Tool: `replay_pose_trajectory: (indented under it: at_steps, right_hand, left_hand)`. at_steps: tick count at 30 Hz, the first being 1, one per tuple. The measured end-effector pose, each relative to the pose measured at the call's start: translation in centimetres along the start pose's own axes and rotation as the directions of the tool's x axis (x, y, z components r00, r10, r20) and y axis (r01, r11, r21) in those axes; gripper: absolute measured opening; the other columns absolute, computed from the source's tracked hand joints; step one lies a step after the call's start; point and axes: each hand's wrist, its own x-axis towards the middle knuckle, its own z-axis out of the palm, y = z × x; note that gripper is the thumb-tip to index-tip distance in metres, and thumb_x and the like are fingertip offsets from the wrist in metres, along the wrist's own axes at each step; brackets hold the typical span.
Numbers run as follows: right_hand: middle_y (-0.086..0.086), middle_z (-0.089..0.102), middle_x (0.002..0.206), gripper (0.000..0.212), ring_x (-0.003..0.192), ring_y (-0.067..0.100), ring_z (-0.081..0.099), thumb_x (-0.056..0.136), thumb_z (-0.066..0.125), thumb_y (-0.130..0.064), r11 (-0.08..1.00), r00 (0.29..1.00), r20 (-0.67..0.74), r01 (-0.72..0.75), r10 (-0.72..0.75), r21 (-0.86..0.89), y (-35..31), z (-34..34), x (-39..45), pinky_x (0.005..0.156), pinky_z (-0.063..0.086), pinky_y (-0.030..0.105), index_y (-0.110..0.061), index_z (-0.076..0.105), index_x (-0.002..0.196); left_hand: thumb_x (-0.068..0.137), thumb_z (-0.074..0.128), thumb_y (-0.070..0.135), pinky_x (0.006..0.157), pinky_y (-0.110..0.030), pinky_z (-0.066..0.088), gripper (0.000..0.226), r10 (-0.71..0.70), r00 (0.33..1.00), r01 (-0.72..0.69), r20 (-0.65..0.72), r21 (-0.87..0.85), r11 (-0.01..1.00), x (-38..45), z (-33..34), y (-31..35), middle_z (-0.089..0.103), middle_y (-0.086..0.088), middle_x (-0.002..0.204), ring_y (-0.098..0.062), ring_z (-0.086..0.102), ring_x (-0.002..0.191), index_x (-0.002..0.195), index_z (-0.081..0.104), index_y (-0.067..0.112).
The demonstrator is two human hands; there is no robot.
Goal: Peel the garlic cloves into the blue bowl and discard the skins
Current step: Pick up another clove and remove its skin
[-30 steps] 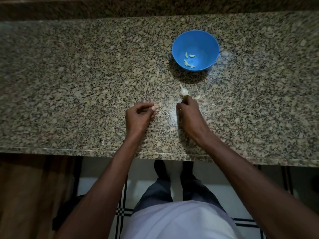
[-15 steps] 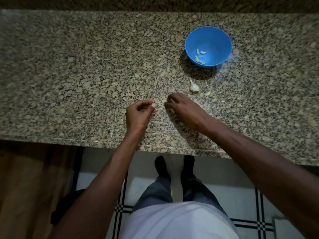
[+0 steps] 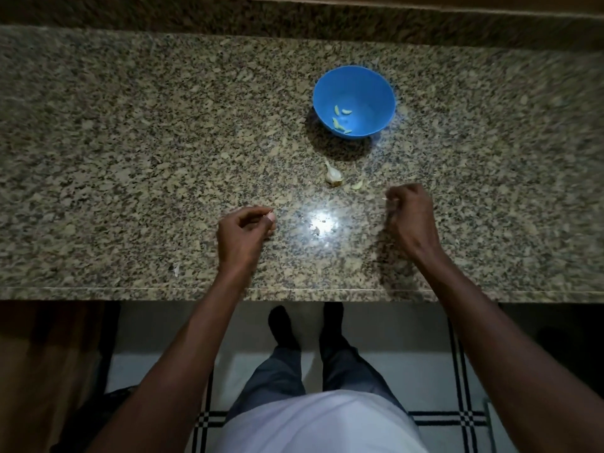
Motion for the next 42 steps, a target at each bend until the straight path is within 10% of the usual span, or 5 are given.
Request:
replay_pose_trajectory:
  at_steps: [7,13,28,34,42]
  right_hand:
    - [0.005,0.054,0.102,0.019,0.079,0.023,0.056,0.105,0.043,-0.044,0.983,0.985,0.085,0.137,-0.147,0.120,-4.0,3.0,-4.7,0.065,0.055,0.053,-0.028,0.050,0.098]
    - [0.014,0.063,0.124,0.028,0.104,0.021,0.059,0.100,0.060,0.000,0.971,0.977,0.108,0.164,-0.185,0.173,-4.3,2.4,-5.5,0.083,0.044,0.011,-0.002,0.069,0.126]
    - [0.001,0.056,0.126,0.035,0.104,0.009,0.055,0.104,0.057,-0.007,0.948,0.961,0.177,0.160,-0.213,0.274,-7.4,4.3,-4.8,0.093,0.053,0.024,-0.004,0.059,0.139]
    - [0.016,0.036,0.158,0.060,0.143,0.034,0.034,0.094,0.067,-0.008,0.867,0.774,0.437,0.498,-0.457,0.024,-8.1,3.9,-4.1,0.107,0.044,0.042,-0.013,0.049,0.151]
    - [0.014,0.052,0.134,0.037,0.125,0.029,0.046,0.090,0.067,0.000,0.818,0.802,0.303,0.565,-0.515,-0.106,-8.9,4.9,-8.1,0.073,0.057,0.034,-0.004,0.063,0.127]
  left_hand:
    - [0.092,0.076,0.006,0.068,-0.020,0.058,0.013,-0.014,0.999,0.014,0.038,-0.001,1.000,0.0,2.3,0.6,0.077,-0.009,0.090,-0.014,0.077,0.078,0.105,0.078,0.004]
    - [0.092,0.076,0.008,0.070,-0.022,0.059,0.011,-0.015,0.999,0.015,0.046,0.000,1.000,0.2,2.1,1.2,0.078,-0.009,0.093,-0.016,0.077,0.082,0.103,0.078,0.006]
    - [0.090,0.078,0.008,0.076,-0.032,0.063,0.012,-0.009,1.000,0.009,0.015,-0.008,1.000,0.7,0.6,0.1,0.079,-0.006,0.100,-0.024,0.077,0.089,0.102,0.078,0.007]
    - [0.089,0.080,0.009,0.083,-0.040,0.064,0.013,-0.021,0.999,0.021,0.027,-0.017,1.000,0.9,0.4,-0.4,0.079,-0.001,0.102,-0.020,0.077,0.091,0.101,0.078,0.006]
    - [0.091,0.078,0.008,0.081,-0.036,0.064,0.012,-0.004,0.998,0.005,0.059,-0.021,1.000,0.4,0.0,-0.6,0.079,-0.005,0.100,-0.021,0.077,0.090,0.102,0.078,0.008]
